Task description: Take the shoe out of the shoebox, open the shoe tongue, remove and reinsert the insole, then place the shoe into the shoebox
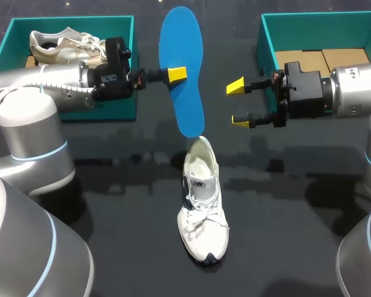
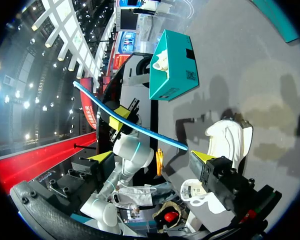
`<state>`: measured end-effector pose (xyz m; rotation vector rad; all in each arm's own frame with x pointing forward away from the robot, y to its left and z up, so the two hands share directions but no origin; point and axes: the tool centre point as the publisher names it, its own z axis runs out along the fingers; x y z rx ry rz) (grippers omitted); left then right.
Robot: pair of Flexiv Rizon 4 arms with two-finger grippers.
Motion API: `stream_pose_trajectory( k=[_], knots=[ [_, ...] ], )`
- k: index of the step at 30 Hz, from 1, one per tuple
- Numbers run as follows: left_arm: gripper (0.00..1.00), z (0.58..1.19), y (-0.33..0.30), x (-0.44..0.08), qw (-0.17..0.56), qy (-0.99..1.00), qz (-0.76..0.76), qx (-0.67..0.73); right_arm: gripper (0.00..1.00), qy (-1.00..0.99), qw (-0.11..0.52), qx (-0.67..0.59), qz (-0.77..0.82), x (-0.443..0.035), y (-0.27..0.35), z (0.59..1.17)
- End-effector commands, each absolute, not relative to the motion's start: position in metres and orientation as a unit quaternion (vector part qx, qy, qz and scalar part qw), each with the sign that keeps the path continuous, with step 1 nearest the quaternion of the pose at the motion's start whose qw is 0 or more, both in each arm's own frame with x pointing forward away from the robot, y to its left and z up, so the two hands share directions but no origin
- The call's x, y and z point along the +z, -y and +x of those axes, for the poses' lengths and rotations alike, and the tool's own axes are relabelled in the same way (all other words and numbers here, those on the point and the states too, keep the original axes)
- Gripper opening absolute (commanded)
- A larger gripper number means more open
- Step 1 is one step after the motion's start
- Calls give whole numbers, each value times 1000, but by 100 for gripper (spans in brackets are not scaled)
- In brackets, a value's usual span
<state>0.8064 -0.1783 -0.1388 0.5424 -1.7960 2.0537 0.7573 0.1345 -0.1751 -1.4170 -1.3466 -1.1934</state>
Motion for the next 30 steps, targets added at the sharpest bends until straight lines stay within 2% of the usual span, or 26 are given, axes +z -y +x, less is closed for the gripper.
stream_pose_trajectory(
  k=[1, 12, 16, 21, 30],
  knots=[
    [0, 802, 171, -133, 160, 628, 163, 744, 100, 535, 412, -474, -565, -175, -136, 757],
    [0, 783, 159, -126, 8, 668, 0, 744, 100, 535, 412, -474, -565, -175, -136, 757],
    [0, 784, 155, -125, -25, 662, -37, 748, 100, 535, 412, -474, -565, -175, -136, 757],
    [0, 781, 152, -124, -109, 663, -117, 731, 100, 535, 412, -474, -565, -175, -136, 757],
    [0, 776, 151, -126, -181, 646, -197, 714, 100, 535, 412, -474, -565, -175, -136, 757]
  ],
)
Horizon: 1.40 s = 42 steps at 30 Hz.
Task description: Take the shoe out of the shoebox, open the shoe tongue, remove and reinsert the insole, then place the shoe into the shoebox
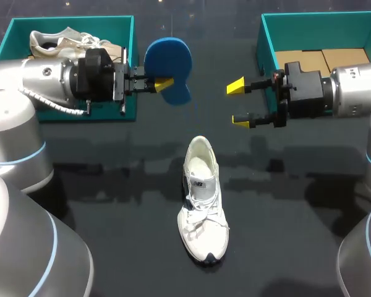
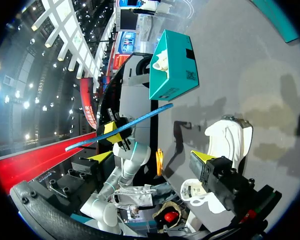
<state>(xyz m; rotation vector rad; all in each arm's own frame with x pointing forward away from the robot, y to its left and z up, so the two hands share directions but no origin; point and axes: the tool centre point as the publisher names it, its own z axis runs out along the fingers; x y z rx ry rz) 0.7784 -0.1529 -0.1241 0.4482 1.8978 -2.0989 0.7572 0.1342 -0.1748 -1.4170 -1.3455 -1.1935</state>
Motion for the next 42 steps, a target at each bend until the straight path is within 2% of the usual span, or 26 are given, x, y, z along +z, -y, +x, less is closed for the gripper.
stream_pose_trajectory(
  k=[1, 9, 27, 31, 42],
  knots=[
    [0, 775, 151, -127, 183, -644, 203, -715, 100, 535, 412, -474, -565, -175, -136, 757],
    [0, 773, 147, -128, 231, -628, 261, -696, 100, 535, 412, -474, -565, -175, -136, 757],
    [0, 773, 147, -128, 231, -628, 261, -696, 100, 535, 412, -474, -565, -175, -136, 757],
    [0, 766, 146, -120, 295, -600, 339, -662, 100, 535, 412, -474, -565, -175, -136, 757],
    [0, 770, 138, -119, 393, -541, 422, -612, 100, 535, 412, -474, -565, -175, -136, 757]
  ],
)
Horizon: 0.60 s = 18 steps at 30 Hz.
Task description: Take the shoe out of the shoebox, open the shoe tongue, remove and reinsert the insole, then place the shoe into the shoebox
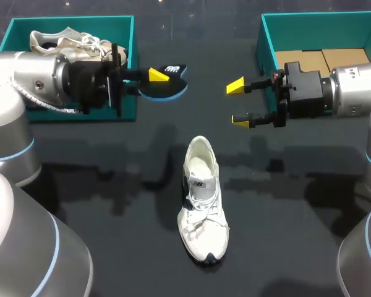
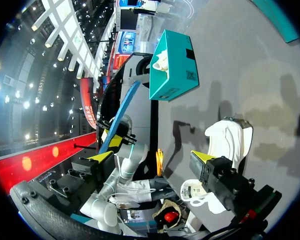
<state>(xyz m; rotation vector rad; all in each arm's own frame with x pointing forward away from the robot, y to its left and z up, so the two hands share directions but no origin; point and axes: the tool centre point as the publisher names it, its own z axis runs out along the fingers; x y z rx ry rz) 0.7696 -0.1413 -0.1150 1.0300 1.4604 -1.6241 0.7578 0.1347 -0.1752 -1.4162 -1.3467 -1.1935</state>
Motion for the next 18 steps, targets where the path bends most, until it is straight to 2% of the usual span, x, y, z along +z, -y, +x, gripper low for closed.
stream_pose_trajectory(
  k=[1, 7, 18],
  knots=[
    [0, 771, 138, -120, 404, -539, 426, -604, 100, 535, 412, -474, -565, -175, -136, 757],
    [0, 771, 143, -124, 479, -509, 473, -537, 100, 535, 412, -474, -565, -175, -136, 757],
    [0, 787, 158, -139, 502, -517, 488, -493, 100, 546, 408, -473, -558, -170, -144, 757]
  ],
)
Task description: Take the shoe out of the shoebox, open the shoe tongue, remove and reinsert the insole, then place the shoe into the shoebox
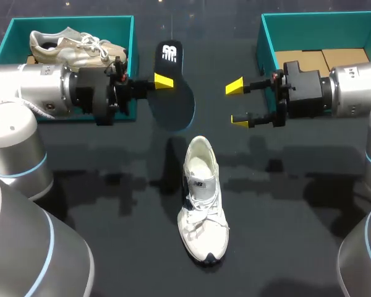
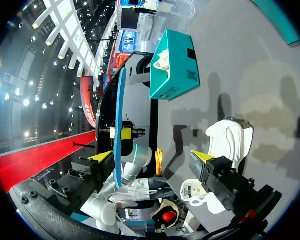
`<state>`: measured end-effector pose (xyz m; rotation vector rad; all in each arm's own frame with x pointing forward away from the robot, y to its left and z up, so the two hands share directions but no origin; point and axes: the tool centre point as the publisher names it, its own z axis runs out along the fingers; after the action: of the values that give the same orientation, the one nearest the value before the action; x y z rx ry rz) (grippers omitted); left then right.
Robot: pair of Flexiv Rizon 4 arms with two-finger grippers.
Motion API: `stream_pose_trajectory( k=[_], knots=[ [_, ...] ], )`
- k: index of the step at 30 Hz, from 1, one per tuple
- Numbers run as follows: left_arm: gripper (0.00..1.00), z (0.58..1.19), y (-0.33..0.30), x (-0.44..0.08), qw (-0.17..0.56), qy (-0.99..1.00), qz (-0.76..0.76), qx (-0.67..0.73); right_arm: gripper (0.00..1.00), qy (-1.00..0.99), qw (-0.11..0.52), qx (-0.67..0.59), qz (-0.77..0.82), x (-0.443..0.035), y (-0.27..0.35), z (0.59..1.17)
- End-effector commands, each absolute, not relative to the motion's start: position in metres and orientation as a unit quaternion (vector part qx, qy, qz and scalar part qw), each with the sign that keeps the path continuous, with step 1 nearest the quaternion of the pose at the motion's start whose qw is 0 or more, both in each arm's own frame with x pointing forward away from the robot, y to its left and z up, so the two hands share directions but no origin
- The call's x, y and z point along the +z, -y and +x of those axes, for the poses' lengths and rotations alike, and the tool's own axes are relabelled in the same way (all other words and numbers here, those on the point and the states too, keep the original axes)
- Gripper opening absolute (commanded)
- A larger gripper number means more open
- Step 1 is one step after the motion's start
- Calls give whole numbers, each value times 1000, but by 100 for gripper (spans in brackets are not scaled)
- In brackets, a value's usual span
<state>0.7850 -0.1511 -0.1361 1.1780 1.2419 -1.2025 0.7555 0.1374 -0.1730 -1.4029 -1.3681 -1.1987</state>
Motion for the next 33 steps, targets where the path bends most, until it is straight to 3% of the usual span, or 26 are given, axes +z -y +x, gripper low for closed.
stream_pose_trajectory(
  k=[1, 19, 20, 23, 27, 33],
  knots=[
    [0, 788, 159, -141, 504, -516, 493, -487, 100, 548, 408, -474, -556, -170, -145, 757],
    [0, 807, 178, -161, 519, -523, 502, -453, 100, 585, 421, -477, -503, -169, -180, 762],
    [0, 808, 179, -162, 519, -523, 502, -453, 96, 587, 422, -476, -501, -168, -182, 763],
    [0, 809, 184, -163, 518, -522, 503, -453, 72, 592, 422, -472, -498, -167, -185, 764],
    [0, 812, 189, -165, 517, -522, 505, -453, 47, 599, 424, -468, -493, -165, -187, 766],
    [0, 814, 194, -168, 517, -518, 509, -452, 40, 601, 427, -465, -490, -165, -188, 766]
  ],
)
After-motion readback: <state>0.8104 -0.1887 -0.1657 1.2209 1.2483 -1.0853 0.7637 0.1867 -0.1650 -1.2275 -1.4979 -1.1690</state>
